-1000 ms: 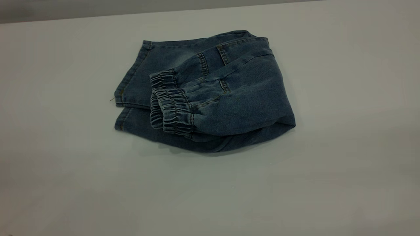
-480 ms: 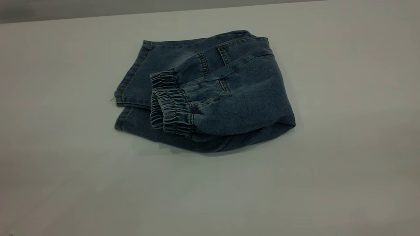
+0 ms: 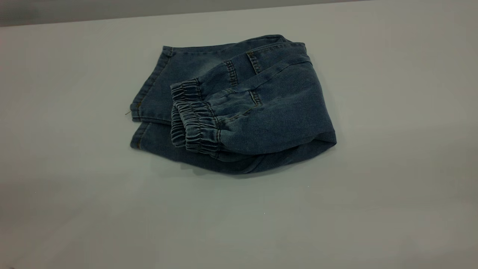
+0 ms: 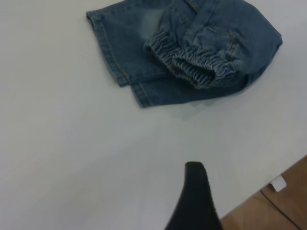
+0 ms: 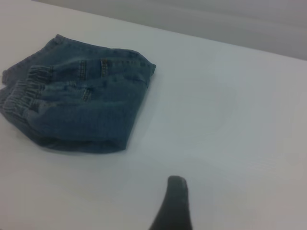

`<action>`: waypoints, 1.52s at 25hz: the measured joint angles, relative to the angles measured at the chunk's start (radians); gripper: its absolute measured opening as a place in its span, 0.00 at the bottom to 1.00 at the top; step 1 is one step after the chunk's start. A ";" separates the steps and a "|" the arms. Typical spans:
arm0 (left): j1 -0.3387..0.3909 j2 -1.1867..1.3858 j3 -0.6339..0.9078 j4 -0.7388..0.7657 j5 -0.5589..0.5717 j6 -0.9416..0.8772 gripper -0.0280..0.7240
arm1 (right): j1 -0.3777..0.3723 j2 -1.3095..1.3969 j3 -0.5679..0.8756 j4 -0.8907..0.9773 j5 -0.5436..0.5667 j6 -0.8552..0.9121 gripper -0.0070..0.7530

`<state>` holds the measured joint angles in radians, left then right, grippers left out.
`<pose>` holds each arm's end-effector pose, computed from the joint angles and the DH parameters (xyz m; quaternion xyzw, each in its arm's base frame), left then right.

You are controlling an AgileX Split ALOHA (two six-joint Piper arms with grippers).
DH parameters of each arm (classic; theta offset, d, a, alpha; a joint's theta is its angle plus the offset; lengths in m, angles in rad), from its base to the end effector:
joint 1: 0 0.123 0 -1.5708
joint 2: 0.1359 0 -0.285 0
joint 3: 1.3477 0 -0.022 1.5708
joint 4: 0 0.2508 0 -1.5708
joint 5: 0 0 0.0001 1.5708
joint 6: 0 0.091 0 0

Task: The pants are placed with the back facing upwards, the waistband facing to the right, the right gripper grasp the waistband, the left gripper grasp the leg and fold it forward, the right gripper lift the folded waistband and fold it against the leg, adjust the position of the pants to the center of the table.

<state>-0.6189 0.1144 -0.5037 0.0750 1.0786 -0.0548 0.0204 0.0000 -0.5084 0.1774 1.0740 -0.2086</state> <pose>0.0128 -0.0018 0.2768 0.2464 0.8493 -0.1184 0.4515 -0.0074 0.0140 0.2796 -0.1016 0.8451 0.0395 0.5234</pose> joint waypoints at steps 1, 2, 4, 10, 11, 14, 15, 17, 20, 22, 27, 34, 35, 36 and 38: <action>0.000 0.000 0.001 0.000 0.002 0.003 0.72 | 0.000 0.000 0.000 0.000 0.001 0.000 0.76; 0.000 0.000 0.001 0.001 0.002 0.003 0.72 | 0.000 0.000 0.000 0.000 0.001 0.000 0.76; 0.000 0.000 0.001 0.001 0.001 0.003 0.72 | 0.000 0.000 -0.001 0.000 0.001 0.000 0.76; 0.000 0.000 0.001 0.001 0.001 0.003 0.72 | 0.000 0.000 -0.001 0.000 0.001 -0.002 0.76; 0.000 0.000 0.001 0.001 0.001 0.003 0.72 | 0.000 0.000 -0.001 0.000 0.001 -0.002 0.76; 0.000 0.000 0.001 0.001 0.001 0.003 0.72 | 0.000 0.000 -0.001 0.001 0.001 -0.003 0.76; 0.004 0.000 0.001 0.001 0.001 0.003 0.72 | 0.000 0.000 -0.001 0.001 0.001 -0.003 0.76; 0.035 0.000 0.001 0.002 0.001 0.003 0.72 | 0.000 0.000 -0.001 0.001 0.001 -0.003 0.76; 0.121 0.000 0.001 0.002 0.001 0.003 0.72 | 0.000 0.000 -0.001 0.002 0.001 -0.002 0.76; 0.195 0.000 0.001 0.002 0.001 0.003 0.72 | 0.007 0.000 -0.001 0.002 0.001 -0.002 0.76; 0.403 -0.027 0.001 0.003 0.001 0.002 0.72 | 0.066 0.000 -0.001 0.003 0.001 -0.002 0.76; 0.605 -0.116 0.001 0.004 0.002 0.002 0.72 | 0.070 0.000 -0.001 0.003 0.001 -0.002 0.76; 0.609 -0.116 0.001 0.004 0.002 0.002 0.72 | 0.070 0.000 -0.001 0.004 0.001 -0.002 0.76; 0.609 -0.115 0.001 0.004 0.002 0.002 0.72 | 0.070 0.000 -0.001 0.004 0.001 -0.002 0.76; 0.607 -0.115 0.001 0.003 0.002 0.002 0.72 | 0.070 0.000 -0.001 0.004 0.001 -0.002 0.76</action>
<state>-0.0123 -0.0006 -0.5028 0.0782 1.0801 -0.0529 0.0909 0.0000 -0.5093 0.1814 1.0752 -0.2104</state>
